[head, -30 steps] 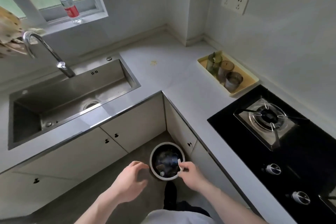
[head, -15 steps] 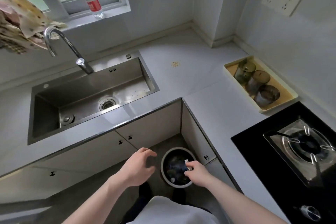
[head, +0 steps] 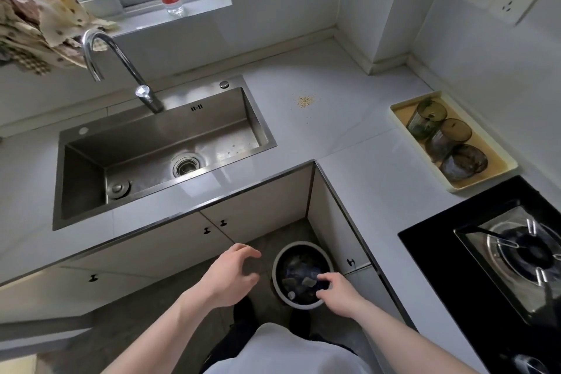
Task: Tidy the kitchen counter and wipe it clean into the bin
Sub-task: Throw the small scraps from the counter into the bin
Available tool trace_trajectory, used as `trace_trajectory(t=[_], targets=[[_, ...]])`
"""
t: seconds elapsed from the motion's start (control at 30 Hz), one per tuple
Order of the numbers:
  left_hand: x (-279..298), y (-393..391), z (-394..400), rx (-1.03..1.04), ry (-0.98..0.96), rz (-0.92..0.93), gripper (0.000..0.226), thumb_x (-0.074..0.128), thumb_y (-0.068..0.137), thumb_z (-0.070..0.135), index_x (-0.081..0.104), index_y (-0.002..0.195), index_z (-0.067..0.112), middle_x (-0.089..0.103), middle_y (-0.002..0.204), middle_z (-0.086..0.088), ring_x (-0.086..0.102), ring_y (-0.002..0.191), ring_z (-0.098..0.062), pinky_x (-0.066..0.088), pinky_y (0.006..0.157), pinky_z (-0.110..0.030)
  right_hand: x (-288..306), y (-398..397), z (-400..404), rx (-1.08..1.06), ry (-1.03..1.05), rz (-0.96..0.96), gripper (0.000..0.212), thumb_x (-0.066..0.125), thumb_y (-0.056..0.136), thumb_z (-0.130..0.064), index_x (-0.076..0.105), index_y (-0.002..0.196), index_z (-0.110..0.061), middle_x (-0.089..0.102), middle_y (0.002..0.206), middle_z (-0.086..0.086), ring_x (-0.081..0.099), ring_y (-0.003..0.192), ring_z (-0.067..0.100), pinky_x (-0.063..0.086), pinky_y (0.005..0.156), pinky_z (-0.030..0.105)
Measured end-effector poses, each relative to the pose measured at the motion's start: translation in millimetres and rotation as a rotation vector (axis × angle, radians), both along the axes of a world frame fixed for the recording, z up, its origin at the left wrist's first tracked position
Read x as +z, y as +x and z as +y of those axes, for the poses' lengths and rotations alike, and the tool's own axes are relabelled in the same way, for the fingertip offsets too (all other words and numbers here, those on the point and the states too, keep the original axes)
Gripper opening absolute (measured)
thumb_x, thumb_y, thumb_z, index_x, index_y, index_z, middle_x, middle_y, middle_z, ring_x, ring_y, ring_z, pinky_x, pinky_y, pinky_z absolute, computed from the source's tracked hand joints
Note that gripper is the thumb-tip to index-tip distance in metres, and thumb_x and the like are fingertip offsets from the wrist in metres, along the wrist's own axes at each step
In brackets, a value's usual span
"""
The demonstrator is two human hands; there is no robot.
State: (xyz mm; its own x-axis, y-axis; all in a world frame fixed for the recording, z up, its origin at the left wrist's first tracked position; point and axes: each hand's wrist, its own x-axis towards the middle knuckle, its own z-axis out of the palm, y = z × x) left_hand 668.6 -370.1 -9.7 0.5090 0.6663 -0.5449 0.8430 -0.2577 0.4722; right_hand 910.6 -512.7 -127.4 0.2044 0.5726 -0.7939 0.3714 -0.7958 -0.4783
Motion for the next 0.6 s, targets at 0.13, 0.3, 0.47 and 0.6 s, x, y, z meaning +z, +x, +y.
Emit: trace_trajectory(t=[0.13, 0.3, 0.47, 0.6], targets=[[5.0, -6.9, 1.8, 0.024, 0.009, -0.034, 0.048, 0.06, 0.089, 0.034, 0.055, 0.136, 0.035, 0.045, 0.143, 0.017, 0.048, 0.13, -0.006, 0.039, 0.106, -0.021, 8.8, 2.4, -2.4, 0.021, 0.058, -0.024, 0.053, 0.066, 0.094, -0.022, 0.05, 0.144, -0.021, 0.044, 0.152, -0.001, 0.045, 0.138, 0.019, 0.036, 0.111, 0.029], [20.0, -20.2, 12.8, 0.087, 0.062, -0.104, 0.047, 0.06, 0.09, 0.036, 0.056, 0.136, 0.036, 0.046, 0.141, 0.022, 0.047, 0.132, -0.003, 0.038, 0.11, -0.022, 38.8, -3.8, 22.4, 0.041, 0.164, -0.001, 0.054, 0.064, 0.095, -0.022, 0.047, 0.146, -0.025, 0.044, 0.15, -0.004, 0.049, 0.132, 0.016, 0.042, 0.108, 0.031], [38.8, -46.8, 29.7, 0.161, 0.12, -0.148, 0.046, 0.059, 0.091, 0.038, 0.054, 0.136, 0.039, 0.044, 0.143, 0.024, 0.048, 0.128, -0.003, 0.041, 0.106, -0.022, 84.0, -29.1, 77.4, 0.103, 0.338, 0.056, 0.053, 0.064, 0.096, -0.027, 0.046, 0.144, -0.037, 0.043, 0.146, -0.016, 0.053, 0.123, 0.006, 0.048, 0.1, 0.027], [52.8, -75.7, 40.9, 0.236, 0.169, -0.17, 0.044, 0.06, 0.091, 0.04, 0.055, 0.134, 0.042, 0.045, 0.143, 0.024, 0.045, 0.132, -0.001, 0.038, 0.112, -0.026, 118.3, -66.9, 121.6, 0.179, 0.452, 0.103, 0.051, 0.063, 0.095, -0.03, 0.047, 0.142, -0.042, 0.044, 0.142, -0.024, 0.052, 0.122, -0.001, 0.046, 0.099, 0.023]])
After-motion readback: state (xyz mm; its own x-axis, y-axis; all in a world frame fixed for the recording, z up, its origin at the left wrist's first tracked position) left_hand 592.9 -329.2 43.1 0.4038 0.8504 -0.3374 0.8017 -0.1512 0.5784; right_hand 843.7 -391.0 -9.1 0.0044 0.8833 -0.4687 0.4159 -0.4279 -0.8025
